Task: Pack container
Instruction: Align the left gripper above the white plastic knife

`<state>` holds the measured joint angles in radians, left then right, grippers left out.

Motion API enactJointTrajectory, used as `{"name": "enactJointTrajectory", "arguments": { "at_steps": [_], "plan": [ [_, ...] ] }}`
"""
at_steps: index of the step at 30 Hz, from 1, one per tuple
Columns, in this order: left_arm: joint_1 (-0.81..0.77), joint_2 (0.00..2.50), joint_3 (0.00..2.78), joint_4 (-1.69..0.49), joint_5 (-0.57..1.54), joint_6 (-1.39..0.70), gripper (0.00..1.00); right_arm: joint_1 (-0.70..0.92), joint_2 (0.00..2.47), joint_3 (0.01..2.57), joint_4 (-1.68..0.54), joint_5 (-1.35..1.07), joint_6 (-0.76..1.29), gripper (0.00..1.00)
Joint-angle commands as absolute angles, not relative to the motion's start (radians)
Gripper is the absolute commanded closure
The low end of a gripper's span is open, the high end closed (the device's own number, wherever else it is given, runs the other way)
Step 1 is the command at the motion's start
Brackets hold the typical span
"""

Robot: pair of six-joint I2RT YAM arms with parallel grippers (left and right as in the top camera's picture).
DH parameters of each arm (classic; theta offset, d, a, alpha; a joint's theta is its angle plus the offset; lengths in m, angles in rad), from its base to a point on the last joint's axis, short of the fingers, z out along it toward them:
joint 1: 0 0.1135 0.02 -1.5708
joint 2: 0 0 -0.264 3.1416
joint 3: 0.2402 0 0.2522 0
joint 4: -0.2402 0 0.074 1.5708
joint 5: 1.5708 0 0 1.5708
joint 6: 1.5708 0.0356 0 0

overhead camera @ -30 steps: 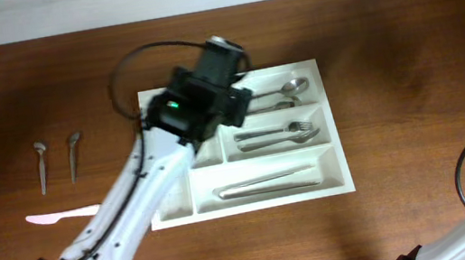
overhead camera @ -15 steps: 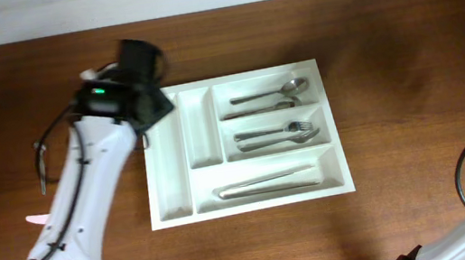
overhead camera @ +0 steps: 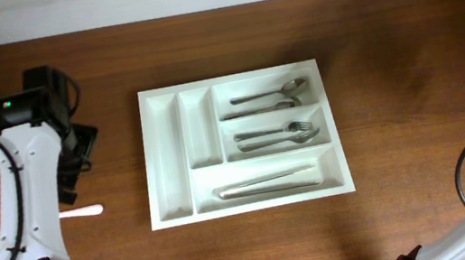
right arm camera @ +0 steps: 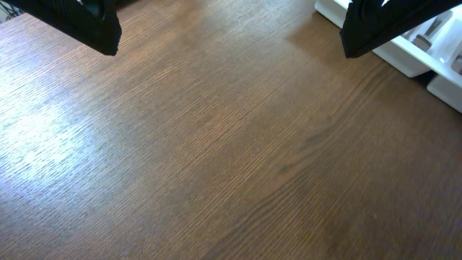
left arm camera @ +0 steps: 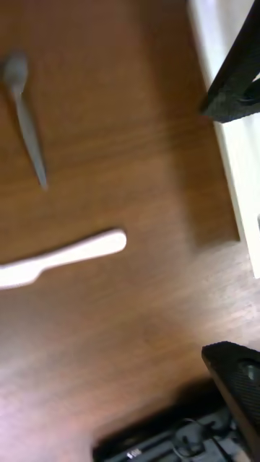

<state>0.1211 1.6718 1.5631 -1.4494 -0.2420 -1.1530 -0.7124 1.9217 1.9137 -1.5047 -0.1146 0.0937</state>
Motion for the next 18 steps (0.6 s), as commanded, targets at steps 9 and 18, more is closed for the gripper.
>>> {"name": "enactJointTrajectory", "arguments": {
  "at_steps": [9, 18],
  "plan": [
    [0.177, 1.667, 1.299, -1.234, -0.179, -1.158, 0.01, -0.707, 1.927, 1.911, -1.502, -0.12, 0.086, 0.01],
    [0.355, 1.668, 1.291, -1.338, -0.179, -1.301, 0.01, -0.707, 1.927, 1.911, -1.502, -0.12, 0.086, 0.01]
  ]
}}
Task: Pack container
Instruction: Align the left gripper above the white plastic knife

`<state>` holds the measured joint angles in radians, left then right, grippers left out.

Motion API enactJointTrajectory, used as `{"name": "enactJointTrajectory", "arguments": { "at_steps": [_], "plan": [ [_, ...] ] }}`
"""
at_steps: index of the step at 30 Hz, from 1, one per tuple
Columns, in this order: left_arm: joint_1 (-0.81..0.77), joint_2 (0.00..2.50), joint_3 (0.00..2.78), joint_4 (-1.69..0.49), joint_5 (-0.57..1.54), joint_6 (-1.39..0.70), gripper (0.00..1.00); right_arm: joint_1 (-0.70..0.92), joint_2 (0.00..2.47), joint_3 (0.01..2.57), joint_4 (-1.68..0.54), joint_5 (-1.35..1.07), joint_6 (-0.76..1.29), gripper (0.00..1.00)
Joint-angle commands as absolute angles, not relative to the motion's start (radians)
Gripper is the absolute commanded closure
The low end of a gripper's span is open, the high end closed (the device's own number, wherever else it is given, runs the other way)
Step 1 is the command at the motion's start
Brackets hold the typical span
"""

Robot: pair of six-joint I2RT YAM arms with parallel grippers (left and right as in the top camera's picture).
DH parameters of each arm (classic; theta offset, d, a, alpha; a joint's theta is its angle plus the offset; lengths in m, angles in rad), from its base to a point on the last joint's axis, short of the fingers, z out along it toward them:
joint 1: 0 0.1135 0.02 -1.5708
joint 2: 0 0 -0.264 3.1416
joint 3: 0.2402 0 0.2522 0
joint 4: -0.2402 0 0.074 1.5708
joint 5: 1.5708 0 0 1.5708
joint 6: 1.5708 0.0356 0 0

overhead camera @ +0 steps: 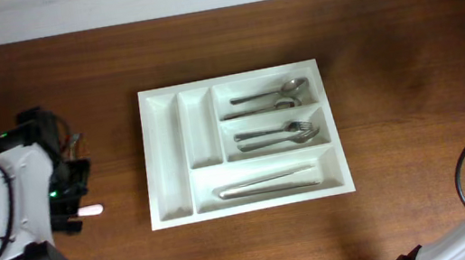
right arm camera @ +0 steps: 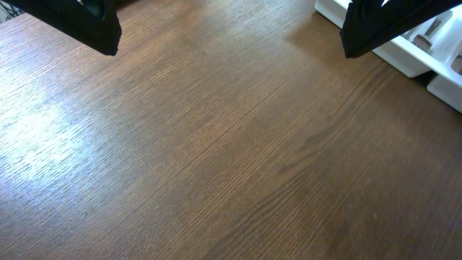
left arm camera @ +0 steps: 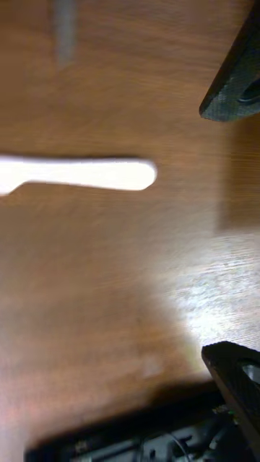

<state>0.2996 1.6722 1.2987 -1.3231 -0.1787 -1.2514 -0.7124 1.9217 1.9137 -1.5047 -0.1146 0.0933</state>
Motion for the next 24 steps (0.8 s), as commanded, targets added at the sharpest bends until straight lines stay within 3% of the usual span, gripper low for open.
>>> {"name": "enactJointTrajectory", "arguments": {
  "at_steps": [1, 7, 14, 24],
  "plan": [
    [0.373, 1.668, 1.289, -1.342, -0.178, -1.3, 0.01, -0.707, 1.927, 1.911, -1.502, -0.12, 0.086, 0.01],
    [0.419, 1.668, 1.222, -1.195, -0.179, -1.141, 0.01, -0.707, 1.927, 1.911, -1.502, -0.12, 0.086, 0.01],
    [0.419, 1.667, 1.15, -1.084, -0.177, -1.119, 0.01, -0.707, 1.927, 1.911, -1.502, -0.12, 0.086, 0.01],
    [0.42, 1.668, 1.095, -1.064, -0.171, -1.231, 0.01, -0.707, 1.927, 1.911, -1.502, -0.12, 0.086, 0.01]
  ]
}}
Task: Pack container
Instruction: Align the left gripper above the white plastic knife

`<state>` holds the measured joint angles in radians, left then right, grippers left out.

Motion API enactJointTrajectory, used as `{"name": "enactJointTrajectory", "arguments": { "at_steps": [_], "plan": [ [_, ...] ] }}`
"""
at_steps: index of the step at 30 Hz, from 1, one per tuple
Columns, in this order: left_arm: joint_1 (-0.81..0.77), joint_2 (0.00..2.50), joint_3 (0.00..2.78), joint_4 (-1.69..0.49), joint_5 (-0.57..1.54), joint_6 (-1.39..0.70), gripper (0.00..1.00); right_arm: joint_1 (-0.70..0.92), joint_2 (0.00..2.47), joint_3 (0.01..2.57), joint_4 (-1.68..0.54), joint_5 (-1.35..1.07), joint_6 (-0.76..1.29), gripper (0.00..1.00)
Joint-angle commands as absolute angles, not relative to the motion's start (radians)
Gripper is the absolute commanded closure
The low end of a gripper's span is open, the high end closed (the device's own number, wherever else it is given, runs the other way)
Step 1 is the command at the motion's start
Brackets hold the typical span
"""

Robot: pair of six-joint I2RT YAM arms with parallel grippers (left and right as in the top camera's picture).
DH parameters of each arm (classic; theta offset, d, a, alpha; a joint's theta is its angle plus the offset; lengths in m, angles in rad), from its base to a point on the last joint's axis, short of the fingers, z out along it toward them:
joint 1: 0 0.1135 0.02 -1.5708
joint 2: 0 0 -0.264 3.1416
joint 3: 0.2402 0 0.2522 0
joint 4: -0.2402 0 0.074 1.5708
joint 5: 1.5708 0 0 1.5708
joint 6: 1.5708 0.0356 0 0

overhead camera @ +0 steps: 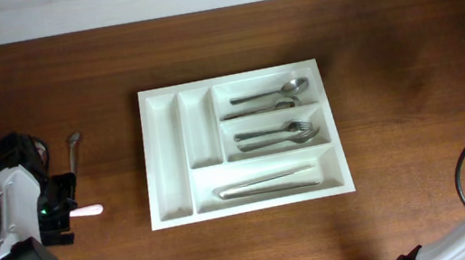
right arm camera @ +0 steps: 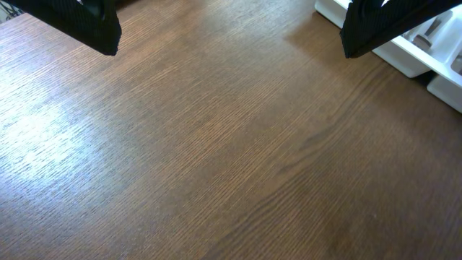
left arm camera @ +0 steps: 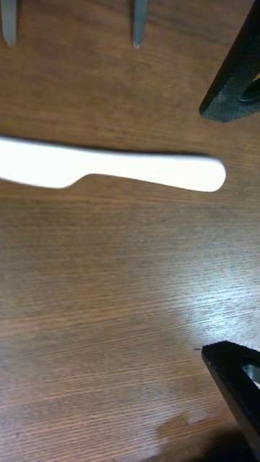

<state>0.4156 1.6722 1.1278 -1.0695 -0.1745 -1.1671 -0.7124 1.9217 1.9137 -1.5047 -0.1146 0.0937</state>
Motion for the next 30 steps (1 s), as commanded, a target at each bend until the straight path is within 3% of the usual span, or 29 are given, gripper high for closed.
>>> {"name": "enactJointTrajectory", "arguments": {
  "at_steps": [1, 13, 30],
  "plan": [
    [0.42, 1.668, 1.08, -1.046, -0.171, -1.23, 0.01, -0.707, 1.927, 1.911, -1.502, -0.12, 0.086, 0.01],
    [0.42, 1.668, 1.027, -0.894, -0.171, -1.135, 0.01, -0.707, 1.927, 1.911, -1.502, -0.12, 0.086, 0.01],
    [0.484, 1.668, 1.047, -0.935, -0.138, -1.238, 0.01, -0.707, 1.927, 1.911, -1.502, -0.12, 0.086, 0.01]
  ]
}}
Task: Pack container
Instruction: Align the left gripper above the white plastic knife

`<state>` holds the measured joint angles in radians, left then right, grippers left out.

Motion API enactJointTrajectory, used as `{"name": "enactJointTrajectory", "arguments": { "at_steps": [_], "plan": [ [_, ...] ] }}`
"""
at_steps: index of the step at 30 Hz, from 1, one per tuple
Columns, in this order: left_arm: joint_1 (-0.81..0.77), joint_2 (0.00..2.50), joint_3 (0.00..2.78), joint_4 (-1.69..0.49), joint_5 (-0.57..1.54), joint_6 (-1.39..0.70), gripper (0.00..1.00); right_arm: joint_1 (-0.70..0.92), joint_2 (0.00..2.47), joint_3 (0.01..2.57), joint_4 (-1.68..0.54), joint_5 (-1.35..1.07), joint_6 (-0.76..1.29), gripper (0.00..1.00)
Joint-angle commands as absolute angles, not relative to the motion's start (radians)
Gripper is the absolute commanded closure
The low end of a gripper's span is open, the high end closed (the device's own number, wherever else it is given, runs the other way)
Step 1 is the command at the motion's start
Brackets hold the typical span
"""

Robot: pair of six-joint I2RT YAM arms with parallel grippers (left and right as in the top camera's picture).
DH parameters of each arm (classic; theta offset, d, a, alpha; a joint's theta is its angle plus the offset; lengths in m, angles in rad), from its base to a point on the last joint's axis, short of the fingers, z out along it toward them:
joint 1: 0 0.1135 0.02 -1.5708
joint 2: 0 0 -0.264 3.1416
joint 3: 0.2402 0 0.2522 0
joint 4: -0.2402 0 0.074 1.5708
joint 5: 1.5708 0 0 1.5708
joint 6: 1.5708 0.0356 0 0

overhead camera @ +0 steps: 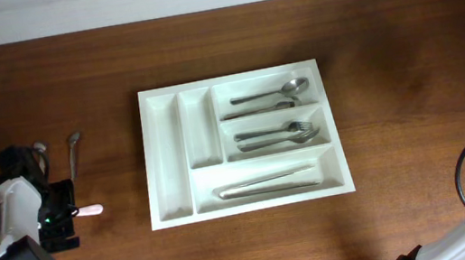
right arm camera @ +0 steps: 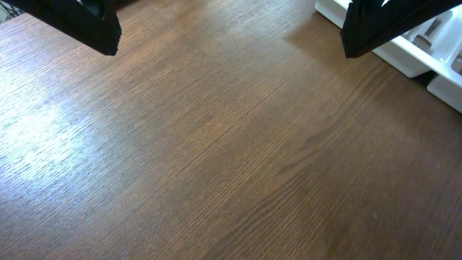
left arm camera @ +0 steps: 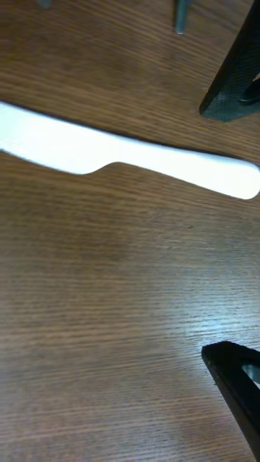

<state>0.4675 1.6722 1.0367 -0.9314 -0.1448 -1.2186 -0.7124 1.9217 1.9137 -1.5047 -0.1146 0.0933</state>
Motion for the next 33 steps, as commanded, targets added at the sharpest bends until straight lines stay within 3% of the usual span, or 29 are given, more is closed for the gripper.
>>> {"name": "enactJointTrajectory", "arguments": {
  "at_steps": [1, 33],
  "plan": [
    [0.489, 1.668, 1.051, -0.934, -0.139, -1.238, 0.01, -0.707, 1.927, 1.911, -1.502, -0.12, 0.086, 0.01],
    [0.494, 1.705, 1.101, -0.871, -0.172, -1.207, 0.01, -0.707, 1.927, 1.911, -1.502, -0.12, 0.086, 0.01]
  ]
}}
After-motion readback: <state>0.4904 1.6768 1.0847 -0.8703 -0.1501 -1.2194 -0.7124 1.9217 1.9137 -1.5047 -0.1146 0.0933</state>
